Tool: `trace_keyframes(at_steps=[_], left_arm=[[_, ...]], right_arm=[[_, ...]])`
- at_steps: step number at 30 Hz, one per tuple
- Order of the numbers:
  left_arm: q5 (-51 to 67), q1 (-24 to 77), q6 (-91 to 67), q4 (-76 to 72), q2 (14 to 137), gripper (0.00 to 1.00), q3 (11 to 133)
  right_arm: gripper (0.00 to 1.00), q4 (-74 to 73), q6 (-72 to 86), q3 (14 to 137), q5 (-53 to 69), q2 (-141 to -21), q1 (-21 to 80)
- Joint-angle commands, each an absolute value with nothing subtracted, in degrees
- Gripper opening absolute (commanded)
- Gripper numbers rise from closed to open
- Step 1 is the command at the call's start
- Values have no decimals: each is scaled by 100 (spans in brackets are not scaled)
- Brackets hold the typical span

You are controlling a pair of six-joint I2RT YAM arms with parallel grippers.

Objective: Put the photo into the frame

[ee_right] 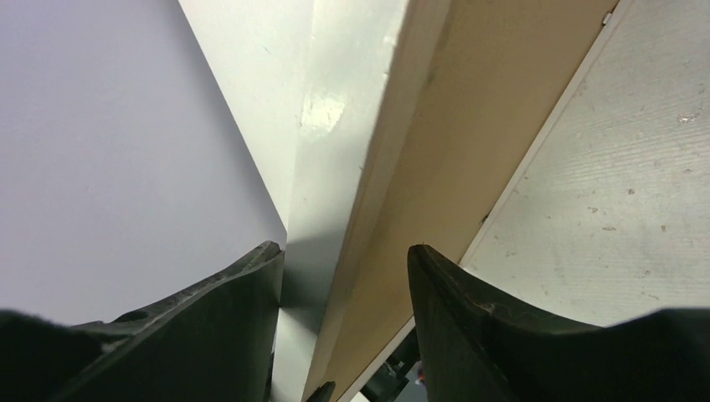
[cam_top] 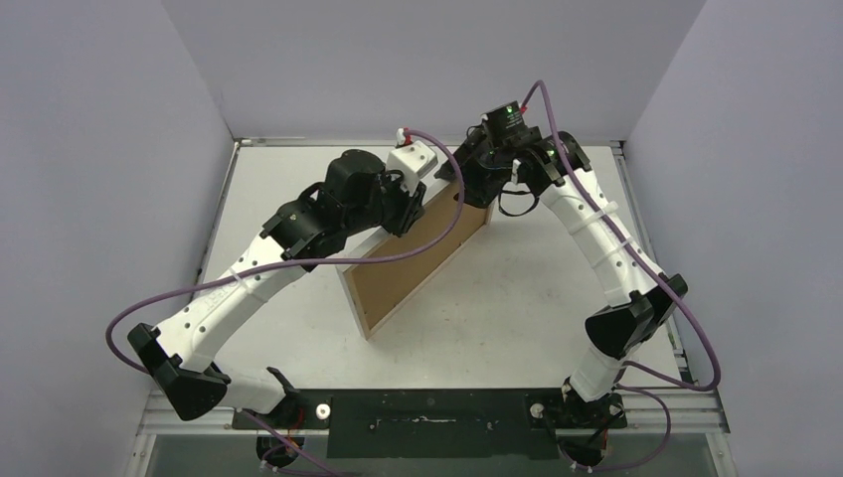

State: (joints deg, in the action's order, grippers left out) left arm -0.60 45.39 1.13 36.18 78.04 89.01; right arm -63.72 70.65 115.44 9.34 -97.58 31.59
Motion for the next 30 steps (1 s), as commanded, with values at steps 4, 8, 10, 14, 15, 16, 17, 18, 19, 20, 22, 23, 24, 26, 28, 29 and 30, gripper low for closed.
trace_keyframes(at_steps=[4, 8, 10, 14, 15, 16, 17, 18, 19, 20, 22, 23, 24, 26, 28, 29, 30], left_arm=[[285, 4622, 39, 3111, 7887, 0, 9027], [359, 4633, 27, 3217, 8029, 0, 9150], [404, 4637, -51, 3264, 8048, 10, 9198], [617, 4632, -216, 3148, 7934, 32, 9149], [696, 4637, -274, 3108, 7892, 36, 9131], [781, 4634, -307, 3077, 7846, 39, 9105], [883, 4627, -323, 3036, 7795, 43, 9079], [971, 4623, -325, 2994, 7743, 49, 9053], [1054, 4625, -325, 2949, 7697, 55, 9031], [1147, 4616, -321, 2897, 7651, 56, 9015], [1274, 4615, -311, 2744, 7573, 60, 8965], [1306, 4614, -334, 2656, 7537, 62, 8938], [1342, 4602, -368, 2580, 7514, 63, 8924], [1430, 4561, -434, 2473, 7477, 64, 8928], [1519, 4517, -488, 2388, 7436, 66, 8938], [1550, 4494, -511, 2320, 7400, 67, 8926], [1567, 4458, -555, 2249, 7359, 68, 8906]], right_arm=[[49, -6777, 7290, 11858, 679, -9840, 3305], [46, -6941, 7336, 11868, 549, -9770, 3321], [43, -6973, 7352, 11848, 546, -9733, 3301], [32, -7034, 7365, 11892, 571, -9695, 3249], [31, -7073, 7361, 11906, 563, -9687, 3232], [30, -7109, 7357, 11914, 567, -9671, 3214], [30, -7143, 7357, 11913, 567, -9661, 3193], [30, -7179, 7352, 11910, 571, -9645, 3172], [30, -7221, 7342, 11909, 572, -9634, 3154], [29, -7258, 7339, 11909, 559, -9621, 3147], [29, -7321, 7324, 11901, 579, -9607, 3139], [29, -7355, 7317, 11894, 592, -9602, 3124], [29, -7383, 7305, 11867, 604, -9587, 3108], [29, -7400, 7295, 11776, 615, -9522, 3079], [29, -7401, 7288, 11647, 624, -9441, 3032], [29, -7377, 7268, 11575, 617, -9390, 3009], [30, -7312, 7231, 11492, 620, -9342, 2988]])
